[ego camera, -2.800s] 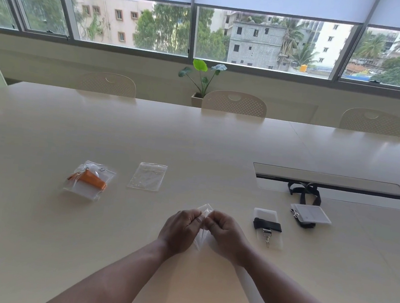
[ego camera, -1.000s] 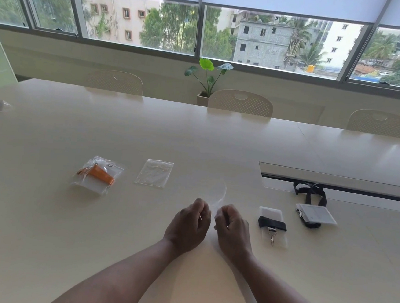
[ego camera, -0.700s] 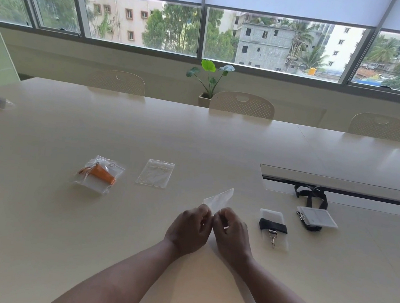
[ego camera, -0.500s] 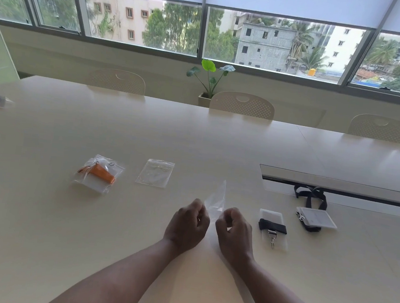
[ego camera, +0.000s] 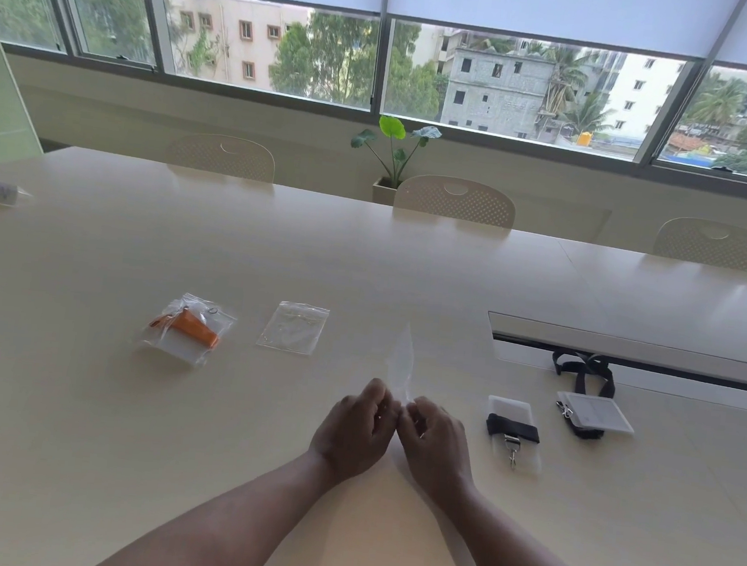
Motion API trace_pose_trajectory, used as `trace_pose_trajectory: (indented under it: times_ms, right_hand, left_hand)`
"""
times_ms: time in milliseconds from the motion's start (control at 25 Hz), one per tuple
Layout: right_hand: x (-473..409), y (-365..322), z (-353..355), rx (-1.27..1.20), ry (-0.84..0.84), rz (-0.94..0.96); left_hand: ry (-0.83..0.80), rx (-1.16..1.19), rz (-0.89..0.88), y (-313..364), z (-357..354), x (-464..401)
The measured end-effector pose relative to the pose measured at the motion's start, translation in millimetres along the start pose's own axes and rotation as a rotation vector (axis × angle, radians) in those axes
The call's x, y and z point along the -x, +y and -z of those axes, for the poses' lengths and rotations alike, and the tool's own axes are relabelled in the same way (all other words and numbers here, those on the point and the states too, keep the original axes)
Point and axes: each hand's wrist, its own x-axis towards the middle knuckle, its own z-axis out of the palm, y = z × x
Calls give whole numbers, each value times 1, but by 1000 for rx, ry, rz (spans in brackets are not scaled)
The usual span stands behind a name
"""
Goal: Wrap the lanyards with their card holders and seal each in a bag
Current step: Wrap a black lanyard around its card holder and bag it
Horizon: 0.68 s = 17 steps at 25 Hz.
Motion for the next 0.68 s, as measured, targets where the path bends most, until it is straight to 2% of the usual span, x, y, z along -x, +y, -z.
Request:
trace_pose_trajectory:
  times_ms: [280, 680]
  right_hand:
    - [2, -2, 3, -2, 155, -143]
    - [3, 0, 1, -21, 59, -73]
  left_hand:
    - [97, 19, 188, 0, 4, -4]
    - [-75, -161, -6, 4, 1, 3]
